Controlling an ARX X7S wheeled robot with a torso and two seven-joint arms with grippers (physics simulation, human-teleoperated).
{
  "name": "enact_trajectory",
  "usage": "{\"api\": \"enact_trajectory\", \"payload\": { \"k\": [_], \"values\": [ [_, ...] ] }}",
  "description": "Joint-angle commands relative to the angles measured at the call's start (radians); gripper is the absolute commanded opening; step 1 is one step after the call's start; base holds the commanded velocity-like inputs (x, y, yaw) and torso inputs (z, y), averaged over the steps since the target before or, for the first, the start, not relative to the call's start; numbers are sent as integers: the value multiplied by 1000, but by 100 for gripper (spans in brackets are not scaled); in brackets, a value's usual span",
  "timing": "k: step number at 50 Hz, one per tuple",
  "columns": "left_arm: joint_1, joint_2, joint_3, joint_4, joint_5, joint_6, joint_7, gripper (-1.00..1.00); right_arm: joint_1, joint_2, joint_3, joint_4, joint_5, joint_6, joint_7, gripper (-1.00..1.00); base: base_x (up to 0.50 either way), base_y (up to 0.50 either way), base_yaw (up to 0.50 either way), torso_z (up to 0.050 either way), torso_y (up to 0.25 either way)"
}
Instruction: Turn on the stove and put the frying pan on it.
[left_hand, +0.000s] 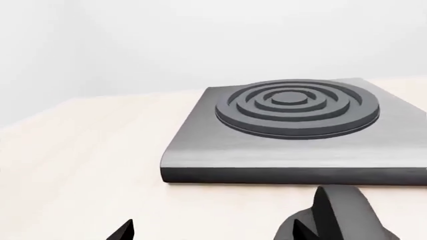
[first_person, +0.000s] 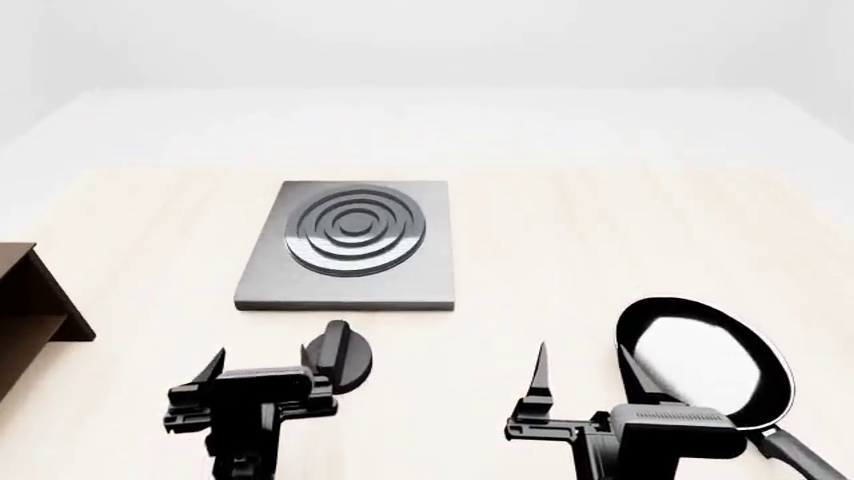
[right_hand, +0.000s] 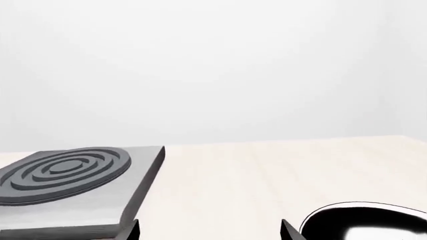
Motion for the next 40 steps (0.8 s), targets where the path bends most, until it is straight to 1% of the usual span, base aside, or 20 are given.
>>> {"api": "enact_trajectory", "payload": {
  "k": [1, 6, 8, 11, 12, 24, 26, 28, 38, 40],
  "values": [
    [-57, 23, -17, -121, 16, 28, 16, 100, 11, -14, 16, 1, -10, 39, -14, 100, 0, 0, 0, 0, 0],
    [-86, 25, -13, -183, 18, 46, 11, 100, 12, -9, 12, -6, -7, 47, -10, 100, 0, 0, 0, 0, 0],
    [-98, 26, -13, -217, 18, 59, 10, 100, 11, -12, 10, 23, -9, 17, -14, 100, 0, 0, 0, 0, 0],
    [-104, 27, -8, -237, 18, 63, 10, 100, 13, -7, 9, -2, -4, 45, -8, 100, 0, 0, 0, 0, 0],
    [-106, 29, -4, -244, 21, 66, 9, 100, 13, -10, 7, 25, -7, 18, -11, 100, 0, 0, 0, 0, 0],
    [-116, 45, 40, -266, 30, 72, 19, 100, 17, -4, 0, 39, 0, 8, -7, 100, 0, 0, 0, 0, 0],
    [-117, 47, 45, -272, 31, 75, 21, 100, 17, 1, 0, 11, 3, 35, -1, 100, 0, 0, 0, 0, 0],
    [-125, 53, 55, -296, 34, 85, 25, 100, 19, -2, -2, 39, 1, 9, -4, 100, 0, 0, 0, 0, 0],
    [-112, 68, 111, -271, 46, 75, 43, 100, 22, 1, -8, 52, 4, -2, 1, 100, 0, 0, 0, 0, 0],
    [-102, 70, 128, -254, 51, 70, 49, 100, 20, 6, -9, 21, 8, 26, 7, 100, 0, 0, 0, 0, 0]
  ]
}}
